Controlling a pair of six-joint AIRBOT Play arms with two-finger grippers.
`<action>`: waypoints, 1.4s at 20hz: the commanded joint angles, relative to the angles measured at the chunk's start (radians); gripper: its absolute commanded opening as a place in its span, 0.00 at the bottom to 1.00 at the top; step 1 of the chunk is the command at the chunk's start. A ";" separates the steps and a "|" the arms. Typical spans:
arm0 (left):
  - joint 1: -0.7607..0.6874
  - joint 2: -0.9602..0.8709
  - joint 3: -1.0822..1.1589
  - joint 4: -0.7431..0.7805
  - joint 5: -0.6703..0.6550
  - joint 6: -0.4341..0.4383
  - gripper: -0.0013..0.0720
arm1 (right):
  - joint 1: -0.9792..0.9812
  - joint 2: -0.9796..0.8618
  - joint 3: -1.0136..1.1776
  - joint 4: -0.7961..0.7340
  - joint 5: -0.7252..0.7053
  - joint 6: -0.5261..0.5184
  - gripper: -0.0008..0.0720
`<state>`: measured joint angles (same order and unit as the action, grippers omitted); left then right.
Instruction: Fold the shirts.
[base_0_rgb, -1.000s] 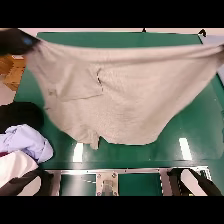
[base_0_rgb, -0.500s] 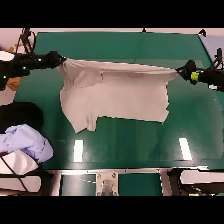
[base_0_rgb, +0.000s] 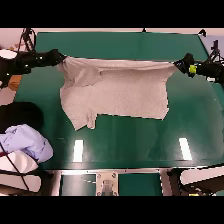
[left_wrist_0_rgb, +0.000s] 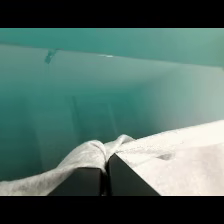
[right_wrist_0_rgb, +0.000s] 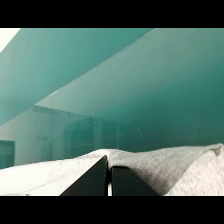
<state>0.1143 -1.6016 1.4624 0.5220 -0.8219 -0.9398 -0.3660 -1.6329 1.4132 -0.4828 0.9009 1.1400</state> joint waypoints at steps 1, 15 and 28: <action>0.001 -0.028 0.003 0.039 0.030 0.001 0.05 | 0.027 -0.035 0.009 -0.004 -0.044 0.000 0.03; 0.001 -0.097 0.000 0.283 -0.074 0.028 0.05 | 0.064 -0.126 0.014 -0.375 0.018 0.083 0.02; -0.010 -0.103 -0.082 0.332 -0.104 -0.006 0.05 | 0.064 -0.127 -0.052 -0.375 0.193 0.106 0.03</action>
<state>0.1051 -1.7039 1.3830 0.8295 -0.9150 -0.9222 -0.3023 -1.7584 1.3628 -0.8543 1.0454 1.2285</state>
